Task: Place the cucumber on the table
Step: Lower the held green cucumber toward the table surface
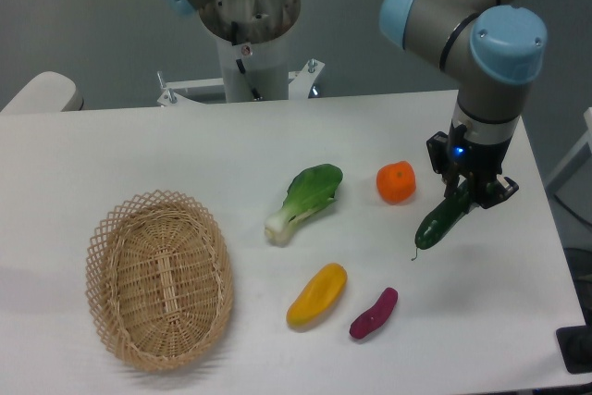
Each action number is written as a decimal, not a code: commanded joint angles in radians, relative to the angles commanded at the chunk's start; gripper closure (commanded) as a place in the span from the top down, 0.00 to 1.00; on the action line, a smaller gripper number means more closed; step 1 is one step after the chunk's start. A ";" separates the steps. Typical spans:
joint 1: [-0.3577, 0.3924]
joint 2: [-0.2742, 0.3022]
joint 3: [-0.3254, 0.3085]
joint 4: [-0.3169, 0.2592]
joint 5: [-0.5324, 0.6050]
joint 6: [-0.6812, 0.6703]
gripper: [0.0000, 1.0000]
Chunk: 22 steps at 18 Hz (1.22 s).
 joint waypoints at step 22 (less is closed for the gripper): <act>-0.011 -0.170 -0.069 0.284 0.002 -0.061 0.19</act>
